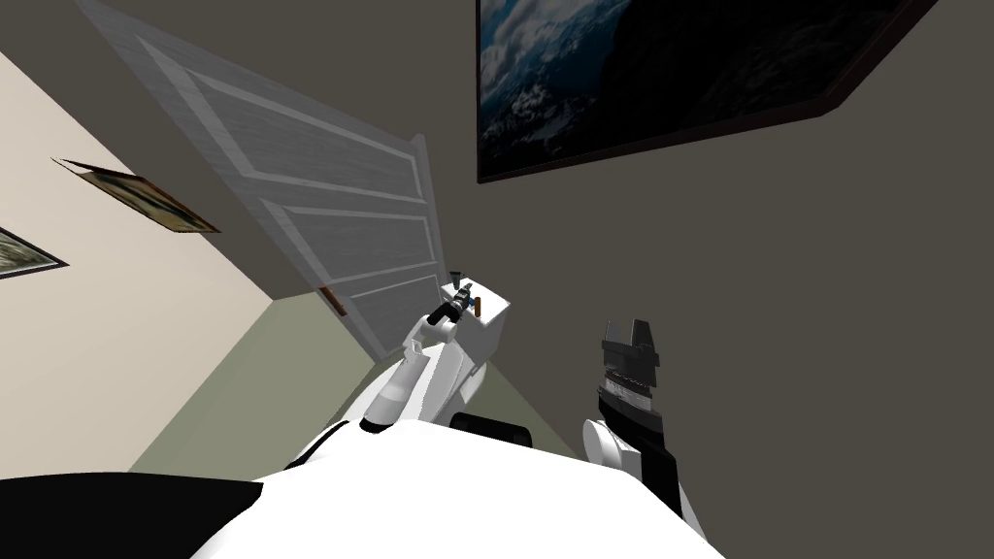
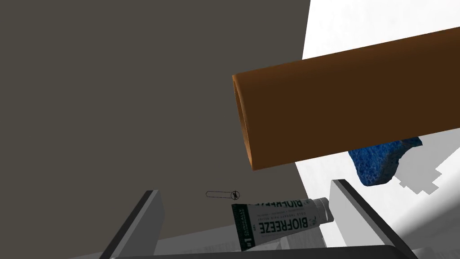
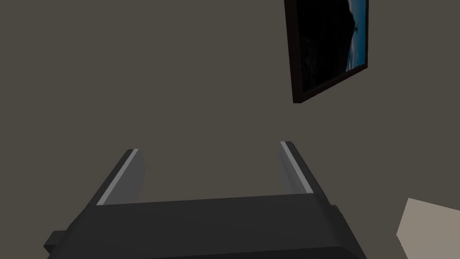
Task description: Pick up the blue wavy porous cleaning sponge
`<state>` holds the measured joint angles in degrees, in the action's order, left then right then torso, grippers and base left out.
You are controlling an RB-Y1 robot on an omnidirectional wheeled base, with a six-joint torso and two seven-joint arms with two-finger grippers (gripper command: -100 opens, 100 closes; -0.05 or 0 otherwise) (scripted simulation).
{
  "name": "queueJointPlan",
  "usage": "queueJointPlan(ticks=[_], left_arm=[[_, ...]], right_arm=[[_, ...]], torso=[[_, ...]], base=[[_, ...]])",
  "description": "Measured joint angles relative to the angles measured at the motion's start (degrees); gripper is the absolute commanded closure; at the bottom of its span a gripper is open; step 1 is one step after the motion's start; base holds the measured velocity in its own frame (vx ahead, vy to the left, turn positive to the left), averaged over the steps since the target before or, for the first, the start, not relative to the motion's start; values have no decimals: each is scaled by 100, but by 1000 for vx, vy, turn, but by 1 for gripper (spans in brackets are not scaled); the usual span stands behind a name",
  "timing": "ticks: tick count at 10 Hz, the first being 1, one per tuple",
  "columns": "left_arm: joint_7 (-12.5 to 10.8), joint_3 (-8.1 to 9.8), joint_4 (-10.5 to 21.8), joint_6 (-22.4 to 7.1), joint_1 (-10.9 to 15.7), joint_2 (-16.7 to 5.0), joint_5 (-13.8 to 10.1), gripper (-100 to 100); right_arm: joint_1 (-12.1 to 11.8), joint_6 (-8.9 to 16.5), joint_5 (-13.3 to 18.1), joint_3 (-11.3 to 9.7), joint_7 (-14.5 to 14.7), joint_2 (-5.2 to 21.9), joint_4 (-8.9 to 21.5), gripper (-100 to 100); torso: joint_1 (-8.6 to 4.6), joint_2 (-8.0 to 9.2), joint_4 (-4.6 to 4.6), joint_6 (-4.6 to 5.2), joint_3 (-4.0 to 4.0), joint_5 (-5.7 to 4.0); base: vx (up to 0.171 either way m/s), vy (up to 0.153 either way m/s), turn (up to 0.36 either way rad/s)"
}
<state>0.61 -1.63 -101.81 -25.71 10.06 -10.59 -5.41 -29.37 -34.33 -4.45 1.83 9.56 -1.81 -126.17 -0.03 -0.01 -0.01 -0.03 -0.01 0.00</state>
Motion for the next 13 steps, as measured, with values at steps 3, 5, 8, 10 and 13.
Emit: queueJointPlan(ticks=[3, 5, 8, 10, 13], left_arm=[[100, 148, 69, -261, 100, -284, -40, -100], [146, 219, -8, -495, 102, -447, -90, -100], [188, 271, -4, -663, 134, -557, -110, -100], [189, 273, 2, -663, 139, -562, -113, -100], [223, 321, 0, -824, 173, -678, -152, -100]], right_arm=[[0, 0, 0, 0, 0, 0, 0, 0], [0, 0, 0, 0, 0, 0, 0, 0], [0, 0, 0, 0, 0, 0, 0, 0], [0, 0, 0, 0, 0, 0, 0, 0], [0, 0, 0, 0, 0, 0, 0, 0]], torso=[[9, 7, 2, 0, 4, 2], [7, 9, 2, 1, 5, 2], [3, 3, 1, 0, 2, 1], [1, 3, 1, 1, 2, 0], [5, 5, 1, 1, 2, 1]], base=[[-16, 7, 26], [-14, 10, -4], [-7, 1, 25], [-3, 3, 0], [-6, 7, -20]])
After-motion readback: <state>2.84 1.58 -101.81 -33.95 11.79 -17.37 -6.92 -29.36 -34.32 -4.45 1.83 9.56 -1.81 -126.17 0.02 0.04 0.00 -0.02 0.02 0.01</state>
